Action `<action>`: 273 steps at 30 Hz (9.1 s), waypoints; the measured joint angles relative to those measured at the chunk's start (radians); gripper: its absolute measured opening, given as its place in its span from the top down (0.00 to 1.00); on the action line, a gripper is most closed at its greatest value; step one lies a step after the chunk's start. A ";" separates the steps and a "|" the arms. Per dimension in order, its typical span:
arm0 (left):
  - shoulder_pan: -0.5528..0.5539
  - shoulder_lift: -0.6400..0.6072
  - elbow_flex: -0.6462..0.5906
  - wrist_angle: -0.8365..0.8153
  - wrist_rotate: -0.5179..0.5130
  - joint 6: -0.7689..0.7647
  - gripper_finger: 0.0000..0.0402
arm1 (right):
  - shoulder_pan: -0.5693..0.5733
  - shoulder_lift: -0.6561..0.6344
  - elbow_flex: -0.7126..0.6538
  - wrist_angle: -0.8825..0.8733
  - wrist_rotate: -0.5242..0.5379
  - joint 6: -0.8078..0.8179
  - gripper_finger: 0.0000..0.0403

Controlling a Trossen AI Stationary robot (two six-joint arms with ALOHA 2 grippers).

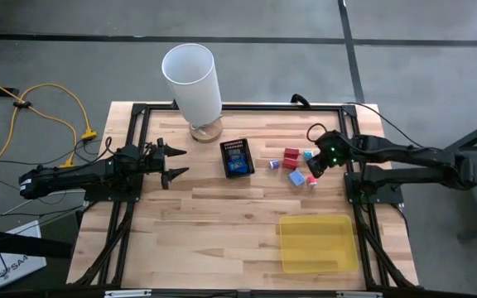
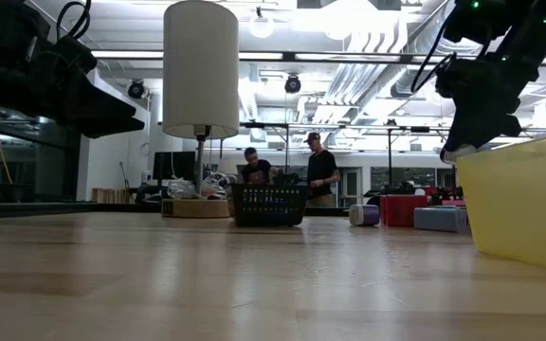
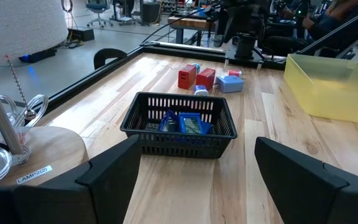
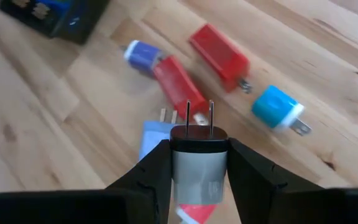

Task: Pick & Place Office items
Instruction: Put the white charger adaptor into the yellow bin, then put the small blue charger adapter into the yellow bin

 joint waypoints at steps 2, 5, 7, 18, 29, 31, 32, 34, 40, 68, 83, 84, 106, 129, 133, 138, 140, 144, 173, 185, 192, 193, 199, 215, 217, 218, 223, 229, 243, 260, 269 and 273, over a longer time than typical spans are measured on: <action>0.000 0.000 0.000 0.000 0.000 0.000 0.23 | 0.026 0.000 0.000 0.011 0.000 -0.009 0.70; 0.000 0.000 0.000 0.000 0.000 0.000 0.23 | 0.062 0.000 0.000 0.024 0.001 -0.010 0.71; 0.000 0.000 0.000 0.000 0.000 0.000 0.23 | 0.086 0.000 0.000 0.029 0.001 -0.009 0.71; 0.000 0.000 0.000 0.000 0.000 0.000 0.23 | 0.254 0.000 0.000 0.062 0.001 -0.012 0.71; 0.000 0.000 0.000 0.000 0.000 0.000 0.23 | 0.423 0.000 0.000 0.067 0.001 -0.012 0.71; 0.000 0.000 0.000 0.000 0.000 0.000 0.23 | 0.453 0.000 0.000 0.067 0.001 -0.009 0.70; 0.000 0.000 0.000 0.000 0.000 0.000 0.23 | 0.468 0.000 0.000 0.067 0.001 -0.008 0.70; 0.000 0.000 0.000 0.000 0.000 0.000 0.23 | 0.497 0.000 0.000 0.067 0.001 -0.006 0.70; 0.000 0.000 0.000 0.000 0.000 0.000 0.23 | 0.577 0.000 0.000 0.067 0.001 0.013 0.71; 0.000 0.000 0.000 0.000 0.000 0.000 0.23 | 1.086 0.200 0.002 0.432 0.031 0.036 0.71; 0.000 0.000 0.000 0.000 0.000 0.000 0.23 | 1.177 0.245 0.001 0.418 0.080 0.042 0.70; 0.000 0.000 0.000 0.000 0.000 0.000 0.23 | 1.177 0.245 0.001 0.397 0.084 0.048 0.70; 0.000 0.000 0.000 0.000 0.000 0.000 0.23 | 1.268 0.471 0.000 0.251 0.051 0.322 0.70; 0.000 0.000 0.000 0.000 0.000 0.000 0.23 | 1.267 0.473 0.000 0.236 0.030 0.351 0.55; 0.000 0.000 0.000 0.000 0.000 0.000 0.23 | 1.264 0.466 0.000 0.238 0.030 0.351 0.55; 0.000 0.000 0.000 0.000 0.000 0.000 0.23 | 1.219 0.392 0.000 0.243 0.034 0.311 0.55; 0.000 0.000 0.000 0.000 0.000 0.000 0.23 | 1.193 0.347 0.000 0.257 0.049 0.277 0.55; 0.000 0.000 0.000 0.000 0.000 0.000 0.23 | 1.146 0.263 0.000 0.308 0.086 0.193 0.55; 0.000 0.000 0.000 0.000 0.000 0.000 0.23 | 0.872 0.193 0.000 0.417 0.136 -0.044 0.56; 0.000 0.000 0.000 0.000 0.000 0.000 0.23 | 0.592 0.193 0.000 0.388 0.136 -0.189 0.56; 0.000 0.000 0.000 0.000 0.000 0.000 0.23 | 0.424 0.193 0.000 0.344 0.136 -0.274 0.56; 0.000 0.000 0.000 0.000 0.000 0.000 0.23 | 0.401 0.193 0.000 0.330 0.137 -0.279 0.56; 0.000 0.000 0.000 0.000 0.000 0.000 0.23 | 0.262 0.193 0.000 0.258 0.135 -0.299 0.56; 0.000 0.000 0.000 0.000 0.000 0.000 0.23 | -0.101 0.188 0.000 0.188 0.025 -0.457 0.56; 0.000 0.000 0.000 0.000 0.000 0.000 0.23 | -0.126 0.188 0.000 0.167 -0.013 -0.450 0.56; 0.000 0.000 0.000 0.000 0.000 0.000 0.23 | -0.133 0.188 0.000 0.158 -0.022 -0.441 0.56; 0.000 0.000 0.000 0.000 0.000 0.000 0.23 | -0.153 0.188 0.000 0.136 -0.022 -0.431 0.56; 0.000 0.000 0.000 0.000 0.000 0.000 0.23 | -0.154 0.187 0.000 0.124 -0.022 -0.344 0.56; 0.000 0.000 0.000 0.000 0.000 0.000 0.23 | -0.154 0.187 0.014 0.174 0.009 -0.363 0.56; 0.000 0.000 0.000 0.000 0.000 0.000 0.23 | -0.154 0.189 0.247 -0.037 -0.002 -0.777 0.56; 0.000 0.000 0.000 0.000 0.000 0.000 0.23 | -0.154 0.245 0.247 -0.117 -0.014 -0.970 0.56; 0.000 0.000 0.000 0.000 0.000 0.000 0.23 | -0.158 0.314 0.247 -0.114 -0.029 -1.012 0.56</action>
